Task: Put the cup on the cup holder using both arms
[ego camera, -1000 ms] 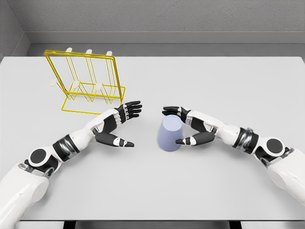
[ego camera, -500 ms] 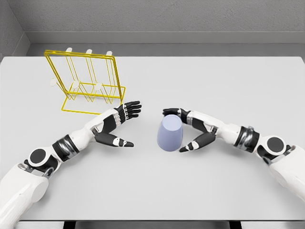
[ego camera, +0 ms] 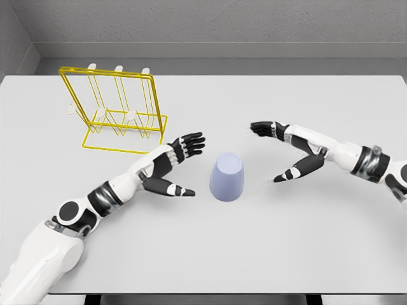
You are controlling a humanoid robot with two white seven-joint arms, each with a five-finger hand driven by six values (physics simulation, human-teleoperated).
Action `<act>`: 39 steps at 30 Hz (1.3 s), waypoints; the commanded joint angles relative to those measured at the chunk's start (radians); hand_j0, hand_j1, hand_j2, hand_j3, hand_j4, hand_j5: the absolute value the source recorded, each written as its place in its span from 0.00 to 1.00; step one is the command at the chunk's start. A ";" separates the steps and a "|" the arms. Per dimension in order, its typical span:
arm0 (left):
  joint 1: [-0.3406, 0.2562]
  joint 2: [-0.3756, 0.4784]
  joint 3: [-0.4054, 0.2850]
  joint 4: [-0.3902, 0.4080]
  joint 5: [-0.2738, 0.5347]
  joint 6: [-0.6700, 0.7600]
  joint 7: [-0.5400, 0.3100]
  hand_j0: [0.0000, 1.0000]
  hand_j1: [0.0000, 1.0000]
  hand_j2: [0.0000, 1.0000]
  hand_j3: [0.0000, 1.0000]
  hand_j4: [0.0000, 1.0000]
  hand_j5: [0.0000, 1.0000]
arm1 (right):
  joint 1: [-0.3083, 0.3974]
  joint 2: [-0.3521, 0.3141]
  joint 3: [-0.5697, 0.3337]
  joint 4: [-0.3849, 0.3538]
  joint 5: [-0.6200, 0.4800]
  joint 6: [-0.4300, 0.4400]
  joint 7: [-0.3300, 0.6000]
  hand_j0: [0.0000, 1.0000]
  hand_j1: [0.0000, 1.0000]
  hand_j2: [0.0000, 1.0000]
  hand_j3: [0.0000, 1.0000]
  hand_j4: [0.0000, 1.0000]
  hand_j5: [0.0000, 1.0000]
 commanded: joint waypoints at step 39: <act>-0.012 -0.131 0.015 0.089 -0.115 -0.002 -0.001 1.00 1.00 1.00 1.00 1.00 1.00 | -0.143 -0.250 -0.013 -0.035 0.505 -0.100 -0.207 1.00 1.00 1.00 1.00 1.00 1.00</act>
